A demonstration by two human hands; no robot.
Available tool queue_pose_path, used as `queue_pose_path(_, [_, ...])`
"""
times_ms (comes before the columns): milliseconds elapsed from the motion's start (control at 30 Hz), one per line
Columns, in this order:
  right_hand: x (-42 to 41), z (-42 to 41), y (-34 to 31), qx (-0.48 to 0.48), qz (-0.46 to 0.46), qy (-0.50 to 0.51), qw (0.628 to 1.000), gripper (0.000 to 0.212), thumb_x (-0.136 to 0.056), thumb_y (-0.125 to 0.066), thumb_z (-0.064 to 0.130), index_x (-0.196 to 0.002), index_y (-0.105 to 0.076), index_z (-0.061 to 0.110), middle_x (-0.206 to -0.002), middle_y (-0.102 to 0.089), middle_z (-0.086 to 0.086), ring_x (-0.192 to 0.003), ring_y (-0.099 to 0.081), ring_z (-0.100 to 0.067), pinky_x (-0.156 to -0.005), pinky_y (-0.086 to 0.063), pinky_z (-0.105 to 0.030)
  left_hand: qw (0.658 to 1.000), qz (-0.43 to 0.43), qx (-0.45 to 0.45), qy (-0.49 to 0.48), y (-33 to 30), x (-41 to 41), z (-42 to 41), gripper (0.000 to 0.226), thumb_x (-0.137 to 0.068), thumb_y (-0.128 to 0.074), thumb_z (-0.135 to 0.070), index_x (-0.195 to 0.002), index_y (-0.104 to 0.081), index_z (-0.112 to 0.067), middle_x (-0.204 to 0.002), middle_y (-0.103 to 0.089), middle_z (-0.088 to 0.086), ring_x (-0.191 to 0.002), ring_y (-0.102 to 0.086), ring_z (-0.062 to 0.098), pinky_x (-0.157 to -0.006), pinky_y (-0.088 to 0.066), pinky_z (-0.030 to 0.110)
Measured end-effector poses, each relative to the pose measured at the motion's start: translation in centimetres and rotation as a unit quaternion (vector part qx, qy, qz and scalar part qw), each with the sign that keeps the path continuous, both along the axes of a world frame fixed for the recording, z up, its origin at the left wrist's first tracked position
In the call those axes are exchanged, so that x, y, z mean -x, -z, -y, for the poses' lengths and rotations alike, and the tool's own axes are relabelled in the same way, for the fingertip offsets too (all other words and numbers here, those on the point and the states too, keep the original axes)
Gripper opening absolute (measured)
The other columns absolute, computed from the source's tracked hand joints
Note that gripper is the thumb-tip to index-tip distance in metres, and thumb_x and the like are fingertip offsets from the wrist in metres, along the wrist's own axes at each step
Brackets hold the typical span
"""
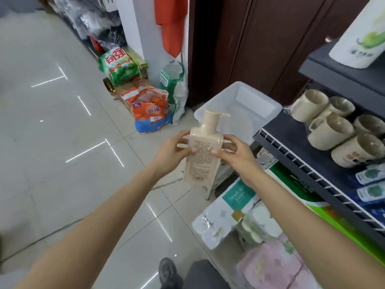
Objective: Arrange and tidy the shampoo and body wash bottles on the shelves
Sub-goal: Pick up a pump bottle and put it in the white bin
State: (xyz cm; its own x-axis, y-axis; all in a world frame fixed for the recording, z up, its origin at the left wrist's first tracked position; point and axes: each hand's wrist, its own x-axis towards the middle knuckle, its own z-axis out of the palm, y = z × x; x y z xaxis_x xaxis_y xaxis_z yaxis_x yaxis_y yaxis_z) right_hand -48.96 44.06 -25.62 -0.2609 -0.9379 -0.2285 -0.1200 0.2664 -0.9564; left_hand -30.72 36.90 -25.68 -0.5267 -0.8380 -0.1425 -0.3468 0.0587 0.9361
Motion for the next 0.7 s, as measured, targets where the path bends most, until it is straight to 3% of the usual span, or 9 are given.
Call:
queue_pose_path(167, [1.4, 6.5, 0.0, -0.011, 0.032, 0.048, 0.998, 0.040, -0.079, -0.075, 0.011, -0.112, -0.055, 0.021, -0.108, -0.068, -0.002, -0.100, -0.066, -0.017, -0.078, -0.058, -0.033, 0.998, 0.013, 0.001, 0.062, -0.3, 2.0, 8.5, 0.048, -0.087, -0.062, -0.012, -0.132, -0.047, -0.022, -0.114, -0.058, 0.007, -0.099, -0.062, 0.014, -0.096, -0.049, 0.038])
queue_pose_path(300, [4.0, 12.1, 0.5, -0.001, 0.045, 0.092, 0.995, 0.036, -0.078, -0.074, 0.005, -0.104, -0.056, 0.022, -0.103, -0.067, -0.003, -0.097, -0.066, -0.016, -0.070, -0.058, -0.027, 0.995, 0.025, 0.010, 0.101, 0.5, 5.7, 15.4, 0.045, -0.087, -0.062, -0.011, -0.129, -0.049, -0.024, -0.115, -0.062, 0.007, -0.105, -0.062, 0.018, -0.097, -0.048, 0.041])
queue_pose_path(433, [7.4, 17.7, 0.7, 0.011, 0.039, 0.130, 0.991, 0.042, -0.077, -0.075, 0.004, -0.112, -0.055, 0.018, -0.101, -0.067, -0.004, -0.091, -0.066, -0.010, -0.064, -0.056, -0.021, 0.992, 0.041, 0.015, 0.122, 1.5, 10.1, 22.1, 0.051, -0.085, -0.065, -0.016, -0.133, -0.047, -0.023, -0.119, -0.061, 0.005, -0.110, -0.059, 0.020, -0.098, -0.047, 0.045])
queue_pose_path(500, [9.2, 20.0, 0.7, 0.007, 0.035, 0.148, 0.988, 0.043, -0.076, -0.076, 0.005, -0.112, -0.055, 0.019, -0.102, -0.067, -0.004, -0.093, -0.066, -0.012, -0.064, -0.056, -0.021, 0.988, 0.054, 0.016, 0.145, 1.5, 12.5, 24.9, 0.055, -0.084, -0.066, -0.017, -0.135, -0.046, -0.023, -0.121, -0.060, 0.003, -0.109, -0.059, 0.019, -0.098, -0.047, 0.042])
queue_pose_path(633, [13.0, 24.3, 1.1, -0.005, 0.032, 0.189, 0.982, 0.043, -0.075, -0.076, 0.002, -0.107, -0.055, 0.021, -0.106, -0.066, -0.006, -0.094, -0.067, -0.015, -0.063, -0.056, -0.021, 0.983, 0.062, 0.023, 0.171, 0.5, 16.9, 29.9, 0.063, -0.081, -0.068, -0.004, -0.137, -0.044, -0.021, -0.119, -0.055, -0.003, -0.095, -0.059, 0.013, -0.082, -0.047, 0.018])
queue_pose_path(700, [14.8, 25.8, 1.6, -0.016, 0.027, 0.215, 0.976, 0.043, -0.074, -0.077, 0.001, -0.104, -0.055, 0.023, -0.108, -0.066, -0.007, -0.096, -0.067, -0.019, -0.069, -0.058, -0.028, 0.980, 0.064, 0.020, 0.189, 0.4, 18.9, 32.0, 0.064, -0.080, -0.067, -0.003, -0.137, -0.043, -0.021, -0.118, -0.056, -0.005, -0.092, -0.060, 0.011, -0.085, -0.049, 0.019])
